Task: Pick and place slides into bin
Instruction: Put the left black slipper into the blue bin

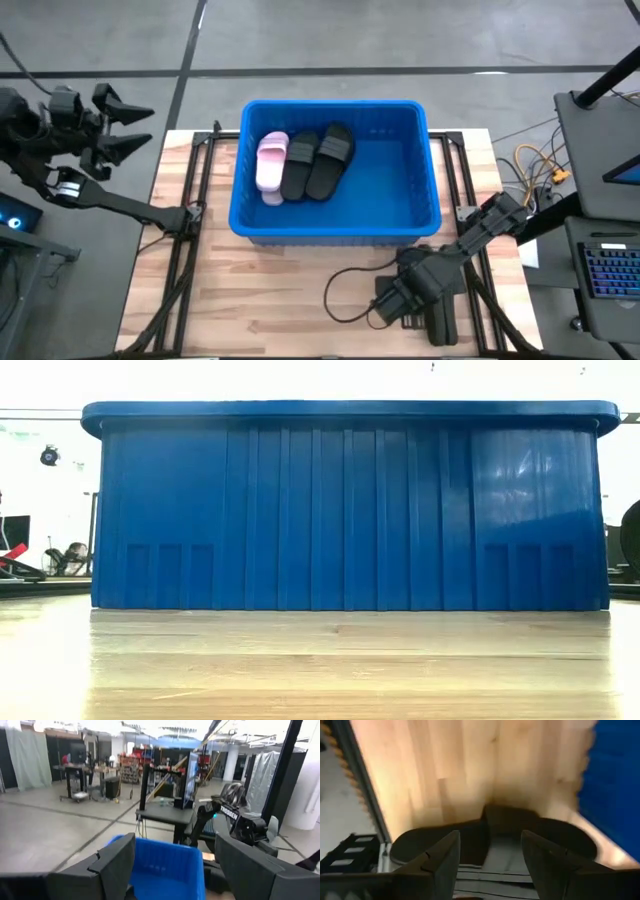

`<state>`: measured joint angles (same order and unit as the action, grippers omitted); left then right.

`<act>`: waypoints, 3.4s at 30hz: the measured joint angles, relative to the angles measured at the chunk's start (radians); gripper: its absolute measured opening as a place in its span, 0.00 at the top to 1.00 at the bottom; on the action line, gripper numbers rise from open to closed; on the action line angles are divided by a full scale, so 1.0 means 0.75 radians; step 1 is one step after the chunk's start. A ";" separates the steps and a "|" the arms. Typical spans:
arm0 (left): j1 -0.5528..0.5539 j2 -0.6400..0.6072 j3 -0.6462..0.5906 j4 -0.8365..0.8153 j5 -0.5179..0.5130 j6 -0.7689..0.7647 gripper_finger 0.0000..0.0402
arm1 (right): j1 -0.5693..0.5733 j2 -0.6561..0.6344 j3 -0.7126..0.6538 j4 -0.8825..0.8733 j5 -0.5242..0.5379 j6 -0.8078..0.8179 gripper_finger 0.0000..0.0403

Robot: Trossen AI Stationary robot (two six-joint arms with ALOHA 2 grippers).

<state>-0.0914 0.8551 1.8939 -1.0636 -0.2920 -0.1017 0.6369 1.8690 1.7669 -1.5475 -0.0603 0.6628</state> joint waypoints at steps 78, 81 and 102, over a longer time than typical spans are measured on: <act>0.000 -0.018 -0.191 -0.001 -0.066 -0.139 0.35 | -0.045 -0.001 0.132 0.471 0.362 -0.746 0.97; 0.000 -0.018 -0.191 -0.001 -0.066 -0.139 0.35 | -0.063 -0.001 0.193 0.485 0.366 -0.750 0.97; 0.000 -0.018 -0.191 -0.001 -0.067 -0.140 0.35 | -0.076 -0.001 0.573 0.506 0.651 -0.859 0.97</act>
<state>-0.0914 0.8413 1.7508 -1.0645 -0.3421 -0.2066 0.5800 1.8687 2.1967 -1.1683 0.4283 0.0186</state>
